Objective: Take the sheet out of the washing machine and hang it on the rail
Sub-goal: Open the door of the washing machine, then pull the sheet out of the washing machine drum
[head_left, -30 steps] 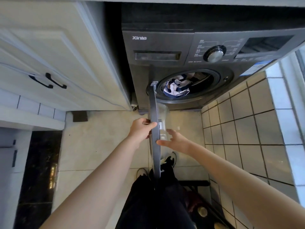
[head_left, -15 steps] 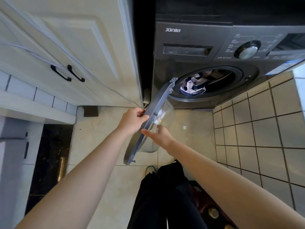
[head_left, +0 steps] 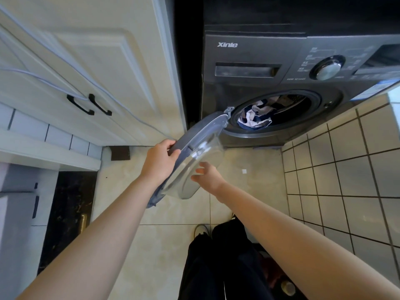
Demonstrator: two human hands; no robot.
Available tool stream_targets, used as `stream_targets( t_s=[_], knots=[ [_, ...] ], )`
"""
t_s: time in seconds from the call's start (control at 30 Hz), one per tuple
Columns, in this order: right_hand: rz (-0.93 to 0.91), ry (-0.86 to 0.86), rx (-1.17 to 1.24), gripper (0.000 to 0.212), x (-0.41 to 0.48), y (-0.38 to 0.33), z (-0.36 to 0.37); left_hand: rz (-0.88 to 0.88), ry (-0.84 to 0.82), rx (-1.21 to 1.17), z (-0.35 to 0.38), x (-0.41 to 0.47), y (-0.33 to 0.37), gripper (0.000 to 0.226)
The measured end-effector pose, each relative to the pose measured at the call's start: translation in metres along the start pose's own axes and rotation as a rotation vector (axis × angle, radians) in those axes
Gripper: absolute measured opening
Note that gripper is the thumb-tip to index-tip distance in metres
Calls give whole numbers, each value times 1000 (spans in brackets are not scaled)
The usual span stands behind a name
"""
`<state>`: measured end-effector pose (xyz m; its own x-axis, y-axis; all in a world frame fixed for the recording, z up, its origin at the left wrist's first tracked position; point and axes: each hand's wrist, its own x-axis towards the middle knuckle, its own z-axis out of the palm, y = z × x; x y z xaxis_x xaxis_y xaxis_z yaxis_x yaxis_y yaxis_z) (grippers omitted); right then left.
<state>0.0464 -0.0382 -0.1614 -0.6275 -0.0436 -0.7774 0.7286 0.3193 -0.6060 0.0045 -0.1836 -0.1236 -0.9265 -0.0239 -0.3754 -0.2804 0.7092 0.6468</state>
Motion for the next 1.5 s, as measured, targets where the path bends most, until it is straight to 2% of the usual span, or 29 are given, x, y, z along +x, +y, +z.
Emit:
stream_targets(
  t_s=[0.2, 0.27, 0.33, 0.53, 0.7, 0.83, 0.97, 1.07, 1.17, 1.3, 1.37, 1.43, 1.5],
  knots=[
    [-14, 84, -227, 63, 1, 22, -58, 283, 203, 193, 26, -1, 31, 37],
    [-10, 136, -283, 61, 1, 32, -85, 421, 216, 222, 42, 2, 49, 38],
    [-11, 191, -338, 60, 2, 43, -112, 486, 191, 234, 60, 8, 65, 37],
    [-78, 247, -566, 59, 27, 79, -187, 516, 2, 343, 134, 36, 95, 39],
    [-157, 295, -721, 58, 88, 104, -245, 537, -105, 507, 210, 81, 99, 45],
    [-211, 337, -888, 59, 148, 119, -283, 607, -165, 670, 262, 125, 87, 38],
    [-328, 495, -1162, 64, 210, 124, -314, 606, -120, 841, 305, 177, 80, 46],
    [-344, 533, -1227, 74, 252, 122, -327, 613, 16, 938, 325, 215, 82, 61],
    [-367, 568, -1256, 79, 289, 120, -330, 592, 77, 1026, 337, 247, 83, 65],
    [-345, 491, -1269, 99, 325, 118, -321, 452, 60, 1152, 355, 274, 77, 58],
    [-329, 438, -1266, 105, 339, 117, -315, 439, 32, 1194, 365, 280, 72, 58],
    [-302, 408, -1277, 102, 349, 118, -313, 468, 23, 1202, 370, 285, 70, 59],
    [-298, 393, -1316, 91, 357, 120, -312, 497, 26, 1227, 373, 287, 68, 58]
  ],
)
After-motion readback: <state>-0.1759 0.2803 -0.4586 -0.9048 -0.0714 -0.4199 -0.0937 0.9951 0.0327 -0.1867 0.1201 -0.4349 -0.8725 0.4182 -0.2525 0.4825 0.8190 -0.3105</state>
